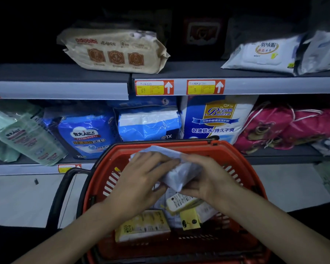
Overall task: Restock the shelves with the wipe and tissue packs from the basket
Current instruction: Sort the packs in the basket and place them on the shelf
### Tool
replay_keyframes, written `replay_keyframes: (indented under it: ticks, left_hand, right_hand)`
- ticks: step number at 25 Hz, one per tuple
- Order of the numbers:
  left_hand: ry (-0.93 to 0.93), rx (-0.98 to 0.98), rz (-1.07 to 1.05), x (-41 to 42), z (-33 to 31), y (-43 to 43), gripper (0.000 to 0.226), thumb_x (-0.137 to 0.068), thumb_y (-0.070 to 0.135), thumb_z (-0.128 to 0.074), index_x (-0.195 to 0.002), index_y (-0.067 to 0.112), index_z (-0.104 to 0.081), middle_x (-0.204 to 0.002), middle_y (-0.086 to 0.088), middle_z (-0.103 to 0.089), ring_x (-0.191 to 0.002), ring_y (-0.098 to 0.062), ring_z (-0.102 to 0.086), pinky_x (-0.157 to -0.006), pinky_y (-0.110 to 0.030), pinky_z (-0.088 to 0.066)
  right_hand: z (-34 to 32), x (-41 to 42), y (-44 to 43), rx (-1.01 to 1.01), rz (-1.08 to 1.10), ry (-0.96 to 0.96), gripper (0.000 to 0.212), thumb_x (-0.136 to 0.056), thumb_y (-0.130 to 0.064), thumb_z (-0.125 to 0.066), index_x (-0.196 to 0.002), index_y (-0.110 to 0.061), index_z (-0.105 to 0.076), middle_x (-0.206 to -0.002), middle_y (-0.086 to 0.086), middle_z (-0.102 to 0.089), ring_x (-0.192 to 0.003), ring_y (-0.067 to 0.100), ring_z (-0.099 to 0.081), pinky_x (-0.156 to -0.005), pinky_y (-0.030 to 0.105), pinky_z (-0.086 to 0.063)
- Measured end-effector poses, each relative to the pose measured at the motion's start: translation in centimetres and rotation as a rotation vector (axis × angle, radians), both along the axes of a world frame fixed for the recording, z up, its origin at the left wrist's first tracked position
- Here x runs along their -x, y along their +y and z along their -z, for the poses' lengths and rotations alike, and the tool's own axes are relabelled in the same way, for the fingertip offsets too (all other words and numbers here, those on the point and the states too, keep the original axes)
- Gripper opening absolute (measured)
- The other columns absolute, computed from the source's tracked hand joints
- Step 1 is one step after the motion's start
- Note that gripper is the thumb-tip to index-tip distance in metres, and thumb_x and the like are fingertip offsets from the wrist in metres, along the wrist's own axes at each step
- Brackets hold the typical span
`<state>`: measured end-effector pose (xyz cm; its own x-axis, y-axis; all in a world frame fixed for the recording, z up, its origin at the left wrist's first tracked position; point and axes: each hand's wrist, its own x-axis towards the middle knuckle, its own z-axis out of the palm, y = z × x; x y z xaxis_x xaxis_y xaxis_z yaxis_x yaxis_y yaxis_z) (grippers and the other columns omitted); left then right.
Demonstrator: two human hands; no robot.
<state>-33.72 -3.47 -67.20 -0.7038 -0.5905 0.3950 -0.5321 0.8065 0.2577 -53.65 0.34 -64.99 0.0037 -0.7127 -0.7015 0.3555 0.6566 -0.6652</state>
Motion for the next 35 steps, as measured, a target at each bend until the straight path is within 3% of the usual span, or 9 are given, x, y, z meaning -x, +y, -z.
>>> replay_keyframes:
  ticks: [6, 11, 15, 20, 24, 27, 29, 32, 35]
  left_hand:
    - [0.043, -0.124, -0.177, -2.2, -0.9, -0.4, 0.053, -0.102, 0.057, -0.044, -0.145, 0.026, -0.054, -0.121, 0.01, -0.067, -0.113, -0.007, -0.057, -0.1, -0.032, -0.041]
    - [0.62, -0.941, -0.569, -2.6, -1.2, -1.9, 0.055, -0.092, 0.067, -0.061, -0.13, 0.028, -0.066, -0.124, 0.005, -0.069, -0.11, -0.005, -0.068, -0.101, -0.037, -0.052]
    - [0.974, -1.426, -0.409, -1.7, -3.6, -2.3, 0.04, -0.095, 0.049, -0.06, -0.113, 0.017, -0.075, -0.114, -0.014, -0.077, -0.107, -0.029, -0.073, -0.095, -0.046, -0.058]
    - [1.176, -1.324, -0.35, -0.9, -5.4, -3.4, 0.055, -0.089, 0.034, -0.067, -0.128, -0.005, -0.06, -0.118, -0.019, -0.075, -0.108, -0.034, -0.073, -0.079, -0.035, -0.063]
    - [1.21, -1.125, -0.372, -0.2, -7.8, -4.1, 0.048, -0.089, 0.033, -0.071, -0.122, -0.001, -0.065, -0.118, -0.018, -0.075, -0.109, -0.035, -0.073, -0.083, -0.045, -0.062]
    - [1.217, -0.985, -0.388, 0.1, -11.0, -3.8, 0.026, -0.092, 0.029, -0.073, -0.112, 0.012, -0.071, -0.115, -0.014, -0.076, -0.1, -0.029, -0.075, -0.078, -0.043, -0.063]
    - [1.234, -0.92, -0.388, 0.0, -13.3, -3.7, 0.02, -0.095, 0.028, -0.071, -0.11, 0.014, -0.072, -0.11, -0.011, -0.077, -0.093, -0.024, -0.074, -0.074, -0.038, -0.063]
    - [1.231, -0.873, -0.35, 0.4, -17.5, -3.5, 0.017, -0.095, 0.024, -0.071, -0.107, 0.012, -0.072, -0.107, -0.01, -0.078, -0.093, -0.025, -0.076, -0.069, -0.035, -0.062]
    - [1.164, -0.85, -0.347, 1.3, -21.7, -3.2, 0.016, -0.092, 0.025, -0.075, -0.103, 0.013, -0.074, -0.101, -0.01, -0.079, -0.081, -0.021, -0.073, -0.062, -0.032, -0.061]
  right_hand:
    - [0.1, 2.4, 1.2, 0.19, -0.022, 0.064, 0.044, -0.082, -0.006, -0.073, -0.125, -0.006, -0.067, -0.108, 0.019, -0.078, -0.096, 0.037, -0.077, -0.081, 0.045, -0.063]
    - [-0.8, 4.0, 1.5, 0.416, -0.08, 0.054, 0.06, -0.072, -0.014, -0.072, -0.132, -0.016, -0.066, -0.123, 0.011, -0.075, -0.108, 0.033, -0.074, -0.075, 0.034, -0.062]
    - [-1.1, 4.0, 1.3, 0.449, -0.101, 0.006, 0.066, -0.069, -0.01, -0.076, -0.133, -0.011, -0.061, -0.123, 0.015, -0.074, -0.103, 0.033, -0.074, -0.073, 0.034, -0.061]
    - [-2.1, 2.7, 1.3, 0.59, -0.086, 0.14, 0.057, -0.076, -0.019, -0.091, -0.125, -0.017, -0.062, -0.119, 0.009, -0.076, -0.105, 0.028, -0.075, -0.075, 0.034, -0.062]
    - [-4.0, 1.4, 2.1, 0.884, 0.036, 0.521, 0.039, -0.092, -0.025, -0.069, -0.13, -0.029, -0.061, -0.118, -0.019, -0.07, -0.11, 0.009, -0.071, -0.081, 0.033, -0.063]
    - [-4.4, 1.8, 2.2, 1.026, 0.002, 0.725, 0.039, -0.104, -0.029, -0.061, -0.141, -0.04, -0.055, -0.141, -0.017, -0.058, -0.122, 0.008, -0.065, -0.082, 0.038, -0.063]
    - [-4.5, 2.1, 2.4, 1.201, -0.127, 0.956, 0.049, -0.103, -0.014, -0.058, -0.147, -0.034, -0.053, -0.163, -0.007, -0.034, -0.138, 0.003, -0.049, -0.089, 0.022, -0.057]
    - [-5.1, 2.9, 2.1, 1.333, -0.253, 1.208, 0.076, -0.091, 0.005, -0.067, -0.155, -0.028, -0.045, -0.172, 0.003, -0.013, -0.125, 0.028, -0.053, -0.085, 0.026, -0.056]
    - [-6.9, 3.5, 0.7, 1.444, -0.06, 1.512, 0.058, -0.101, -0.012, -0.059, -0.153, -0.034, -0.046, -0.165, 0.011, -0.032, -0.122, 0.043, -0.06, -0.081, 0.047, -0.065]
